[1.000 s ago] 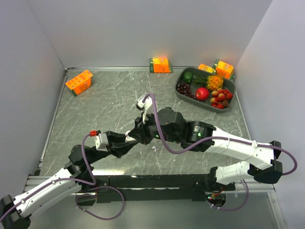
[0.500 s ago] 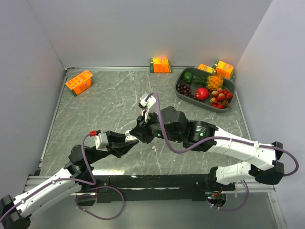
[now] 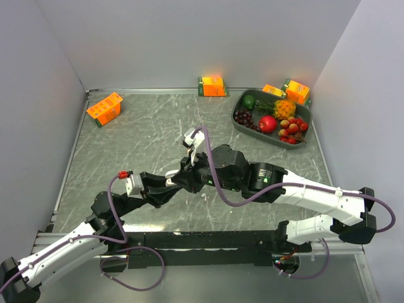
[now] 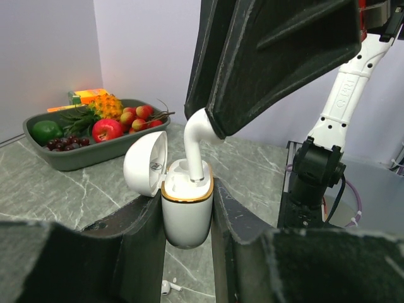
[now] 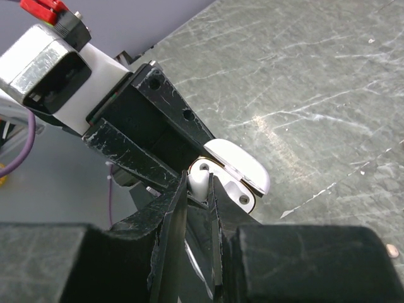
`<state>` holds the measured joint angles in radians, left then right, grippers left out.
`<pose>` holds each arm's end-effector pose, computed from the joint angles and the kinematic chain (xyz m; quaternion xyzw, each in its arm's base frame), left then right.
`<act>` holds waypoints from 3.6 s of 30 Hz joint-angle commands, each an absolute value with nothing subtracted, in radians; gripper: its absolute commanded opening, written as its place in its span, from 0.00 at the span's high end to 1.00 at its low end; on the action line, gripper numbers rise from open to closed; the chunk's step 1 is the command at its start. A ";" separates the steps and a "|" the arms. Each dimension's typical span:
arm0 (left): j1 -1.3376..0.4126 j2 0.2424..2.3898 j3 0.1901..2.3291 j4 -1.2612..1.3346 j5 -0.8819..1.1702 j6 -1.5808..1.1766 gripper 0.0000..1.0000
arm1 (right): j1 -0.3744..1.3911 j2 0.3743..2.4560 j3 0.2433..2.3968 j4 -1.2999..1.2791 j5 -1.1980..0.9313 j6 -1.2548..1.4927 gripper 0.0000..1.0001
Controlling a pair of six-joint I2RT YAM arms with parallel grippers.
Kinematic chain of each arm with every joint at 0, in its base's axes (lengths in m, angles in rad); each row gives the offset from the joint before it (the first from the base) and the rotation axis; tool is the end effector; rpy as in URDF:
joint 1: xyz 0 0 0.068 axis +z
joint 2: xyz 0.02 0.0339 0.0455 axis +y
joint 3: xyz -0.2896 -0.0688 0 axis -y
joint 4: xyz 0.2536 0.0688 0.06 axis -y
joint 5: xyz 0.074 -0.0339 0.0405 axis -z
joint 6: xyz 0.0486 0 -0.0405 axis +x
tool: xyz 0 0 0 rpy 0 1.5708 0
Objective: Insert the wireless bluetooth earbuds into the charging case
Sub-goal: Place the earbud in the charging case.
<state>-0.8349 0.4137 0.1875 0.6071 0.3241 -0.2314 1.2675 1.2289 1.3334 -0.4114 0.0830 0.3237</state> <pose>0.0737 -0.1044 0.2762 0.2920 0.4884 -0.4933 0.6579 0.0891 0.2713 0.4355 -0.3446 0.7292 0.3981 0.4370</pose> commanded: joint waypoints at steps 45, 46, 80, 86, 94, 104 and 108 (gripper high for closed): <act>-0.835 0.407 0.221 0.655 0.308 -0.259 0.99 | 1.284 1.239 1.356 -0.405 0.133 0.316 0.46; -0.834 0.408 0.221 0.655 0.305 -0.261 0.99 | 1.285 1.238 1.355 -0.406 0.141 0.316 0.46; -0.836 0.402 0.213 0.672 0.273 -0.268 0.99 | 1.278 1.177 1.290 -0.436 0.110 0.316 0.53; -0.836 0.400 0.216 0.669 0.279 -0.270 0.99 | 1.278 1.201 1.308 -0.440 0.118 0.302 0.60; -0.834 0.394 0.216 0.658 0.288 -0.268 0.99 | 1.276 1.215 1.318 -0.428 0.127 0.298 0.61; -0.836 0.394 0.215 0.657 0.302 -0.267 0.99 | 1.273 1.226 1.345 -0.431 0.140 0.285 0.62; -0.836 0.394 0.215 0.657 0.304 -0.265 0.99 | 1.273 1.229 1.353 -0.434 0.144 0.279 0.62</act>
<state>-0.8345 0.4026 0.1875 0.6167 0.2771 -0.2565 1.2758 1.2201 1.2968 -0.4614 0.1295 0.2970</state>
